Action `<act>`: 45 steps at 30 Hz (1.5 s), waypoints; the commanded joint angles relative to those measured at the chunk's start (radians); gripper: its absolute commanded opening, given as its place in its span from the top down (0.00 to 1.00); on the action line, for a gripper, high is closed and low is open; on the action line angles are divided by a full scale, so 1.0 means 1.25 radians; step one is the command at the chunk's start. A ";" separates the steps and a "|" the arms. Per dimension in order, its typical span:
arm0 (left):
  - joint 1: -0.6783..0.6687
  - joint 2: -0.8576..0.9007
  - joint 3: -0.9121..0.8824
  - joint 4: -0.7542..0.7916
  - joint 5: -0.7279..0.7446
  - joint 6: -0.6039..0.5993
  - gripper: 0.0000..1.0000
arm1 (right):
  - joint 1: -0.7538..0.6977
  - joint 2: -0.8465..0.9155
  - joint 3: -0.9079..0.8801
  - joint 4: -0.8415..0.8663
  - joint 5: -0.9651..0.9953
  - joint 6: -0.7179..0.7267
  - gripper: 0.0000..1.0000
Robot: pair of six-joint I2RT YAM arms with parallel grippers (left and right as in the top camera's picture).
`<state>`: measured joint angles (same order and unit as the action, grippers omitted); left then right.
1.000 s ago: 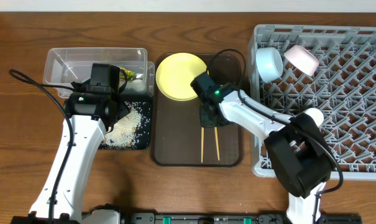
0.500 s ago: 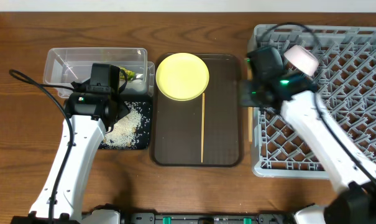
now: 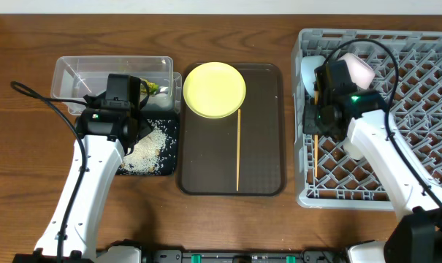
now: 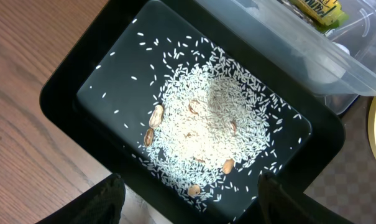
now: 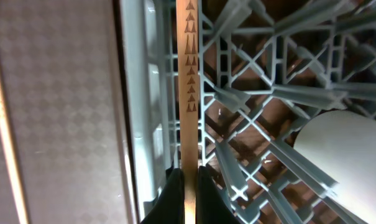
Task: Sort waste into correct bins and load items into the dishwasher rack
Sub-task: 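Carry the chopstick to the rack's left edge and release it, then grasp the second chopstick on the brown tray with the right gripper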
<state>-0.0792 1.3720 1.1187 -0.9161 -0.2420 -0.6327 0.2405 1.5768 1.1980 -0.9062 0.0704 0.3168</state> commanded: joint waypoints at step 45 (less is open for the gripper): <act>0.004 0.001 0.004 -0.002 -0.004 -0.013 0.29 | 0.347 0.283 0.045 0.237 -0.095 0.127 0.69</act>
<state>-0.0792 1.3720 1.1187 -0.9161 -0.2417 -0.6327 0.6605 1.8969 1.2427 -0.6186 -0.0704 0.3962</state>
